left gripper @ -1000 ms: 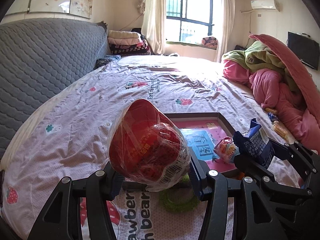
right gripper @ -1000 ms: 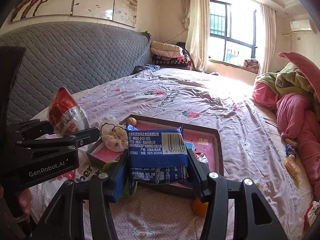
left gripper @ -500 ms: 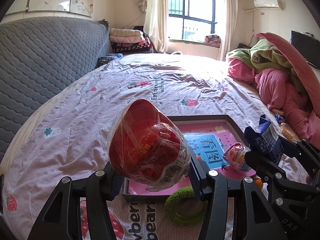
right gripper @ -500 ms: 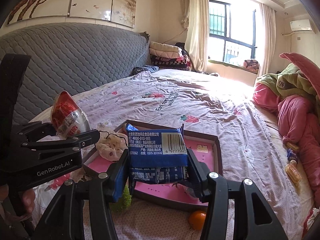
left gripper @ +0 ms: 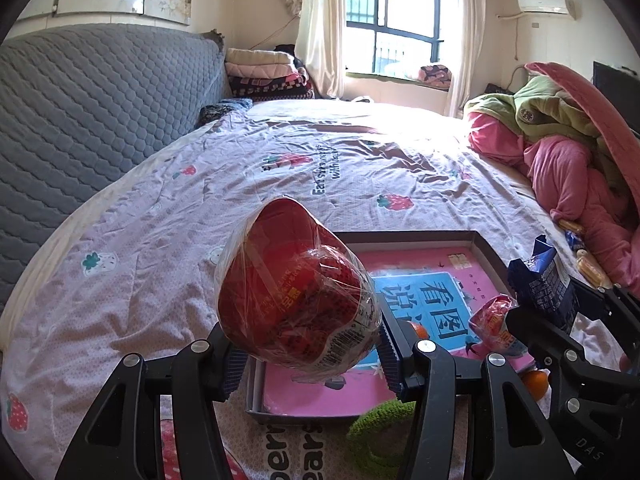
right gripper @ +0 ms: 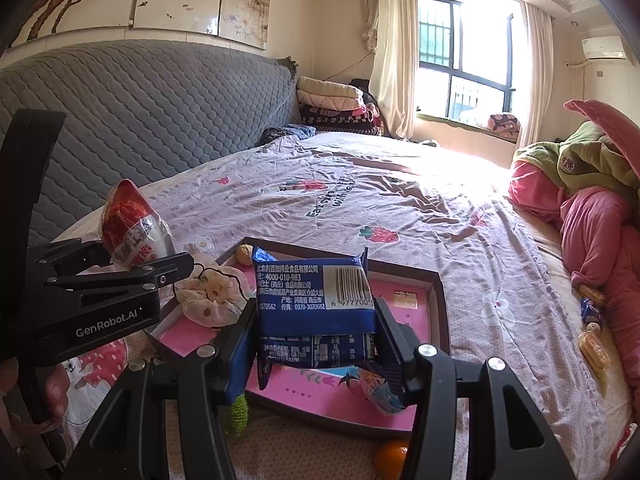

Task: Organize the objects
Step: 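Lower the red Kinder egg and blue snack packet into the tray with both tools, then open both tools to release the red Kinder egg and snack packet in the tray, then withdraw both tools from the tray toward the green ring and tangerine, then grasp the green fuzzy ring with left tool while right tool grasps the tangerine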

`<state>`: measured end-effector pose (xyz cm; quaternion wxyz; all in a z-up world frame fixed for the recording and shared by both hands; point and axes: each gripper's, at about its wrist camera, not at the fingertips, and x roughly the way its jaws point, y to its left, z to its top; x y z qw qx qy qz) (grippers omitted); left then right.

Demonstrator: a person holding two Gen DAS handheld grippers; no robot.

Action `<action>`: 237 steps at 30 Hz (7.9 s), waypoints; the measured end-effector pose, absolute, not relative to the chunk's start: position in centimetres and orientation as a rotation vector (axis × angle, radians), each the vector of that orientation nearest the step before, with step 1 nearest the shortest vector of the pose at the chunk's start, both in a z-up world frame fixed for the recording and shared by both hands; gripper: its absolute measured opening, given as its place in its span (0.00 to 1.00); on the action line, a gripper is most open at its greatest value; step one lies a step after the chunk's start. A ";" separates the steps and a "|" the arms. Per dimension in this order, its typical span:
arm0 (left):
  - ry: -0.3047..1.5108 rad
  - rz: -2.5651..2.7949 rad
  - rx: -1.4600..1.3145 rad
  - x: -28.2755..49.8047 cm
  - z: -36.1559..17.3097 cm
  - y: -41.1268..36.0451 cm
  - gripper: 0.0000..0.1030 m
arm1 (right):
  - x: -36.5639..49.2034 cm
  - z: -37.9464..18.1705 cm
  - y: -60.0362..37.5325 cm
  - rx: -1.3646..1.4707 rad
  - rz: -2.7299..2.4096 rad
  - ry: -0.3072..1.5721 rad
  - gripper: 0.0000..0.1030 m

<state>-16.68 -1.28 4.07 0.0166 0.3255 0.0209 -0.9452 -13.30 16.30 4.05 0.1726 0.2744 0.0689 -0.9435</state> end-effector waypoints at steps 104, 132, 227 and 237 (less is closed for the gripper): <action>0.017 -2.849 1.361 -19.6 -4.1 -0.2 0.65 | -18.4 -3.1 16.3 1.122 -2.606 0.122 0.64; 0.030 -2.890 1.222 -16.5 0.7 0.1 0.69 | -16.1 1.4 17.8 0.975 -2.667 0.087 0.70; 0.170 -2.900 1.416 -12.9 -6.0 2.0 0.67 | -9.1 -3.7 23.4 1.154 -2.770 0.121 0.76; 0.222 -2.901 1.398 -13.9 -6.5 1.6 0.60 | -10.1 -4.6 23.3 1.177 -2.772 0.130 0.74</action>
